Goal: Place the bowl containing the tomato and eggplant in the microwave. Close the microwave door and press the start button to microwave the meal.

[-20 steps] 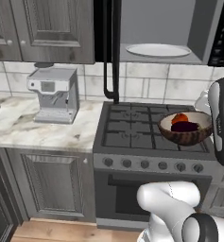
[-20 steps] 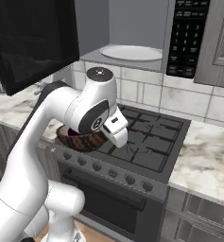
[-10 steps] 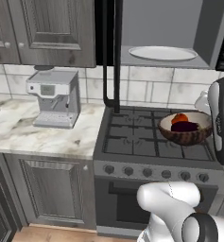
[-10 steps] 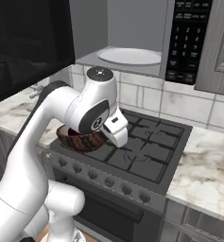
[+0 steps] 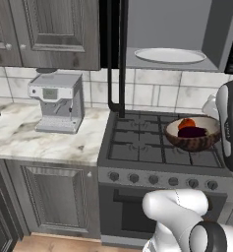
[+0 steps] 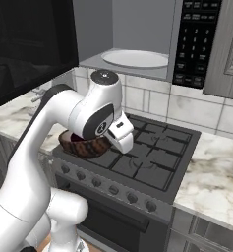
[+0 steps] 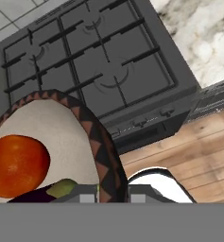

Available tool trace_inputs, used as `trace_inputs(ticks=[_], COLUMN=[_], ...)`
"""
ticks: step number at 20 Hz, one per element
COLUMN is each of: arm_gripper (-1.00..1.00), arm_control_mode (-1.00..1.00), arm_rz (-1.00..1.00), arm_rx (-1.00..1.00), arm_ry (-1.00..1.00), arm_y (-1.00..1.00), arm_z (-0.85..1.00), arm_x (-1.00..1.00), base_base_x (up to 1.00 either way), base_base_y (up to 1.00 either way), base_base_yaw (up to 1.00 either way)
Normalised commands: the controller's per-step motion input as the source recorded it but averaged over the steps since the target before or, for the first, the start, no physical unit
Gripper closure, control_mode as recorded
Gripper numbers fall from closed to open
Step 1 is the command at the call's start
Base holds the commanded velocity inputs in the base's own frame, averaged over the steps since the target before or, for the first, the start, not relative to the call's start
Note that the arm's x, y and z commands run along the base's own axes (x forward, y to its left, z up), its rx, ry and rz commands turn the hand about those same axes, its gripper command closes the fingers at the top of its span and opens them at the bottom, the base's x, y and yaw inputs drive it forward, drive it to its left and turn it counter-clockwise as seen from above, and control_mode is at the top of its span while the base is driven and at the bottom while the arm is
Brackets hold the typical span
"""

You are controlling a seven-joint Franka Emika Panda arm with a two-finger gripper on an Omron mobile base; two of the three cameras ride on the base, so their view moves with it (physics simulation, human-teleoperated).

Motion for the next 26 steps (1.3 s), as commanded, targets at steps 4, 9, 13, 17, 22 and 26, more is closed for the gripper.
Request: trace_inputs(ticks=[4,9,13,17,22,26], arm_gripper=[1.00,1.00,1.00,1.00,1.00,1.00], arm_control_mode=[-1.00,-1.00,-1.00,-1.00,-1.00,-1.00], arm_rz=[-0.04,-0.04,-0.09,-0.17,-0.33,-0.43], arm_rx=[0.00,0.00,0.00,-0.01,-0.03,0.01], arm_ry=[-0.05,-0.23,-0.25,-0.24,-0.20,-0.30], arm_y=[-0.03,-0.05,0.00,0.00,0.01,0.00], arm_z=[0.11,0.71,0.79,0.71,0.44,0.20], arm_x=[0.01,0.00,0.00,0.00,0.03,0.01], base_base_x=[0.00,0.00,0.00,0.00,0.00,0.00], base_base_y=[0.00,0.00,0.00,0.00,0.00,0.00], base_base_yaw=[0.00,0.00,0.00,0.00,0.00,0.00])
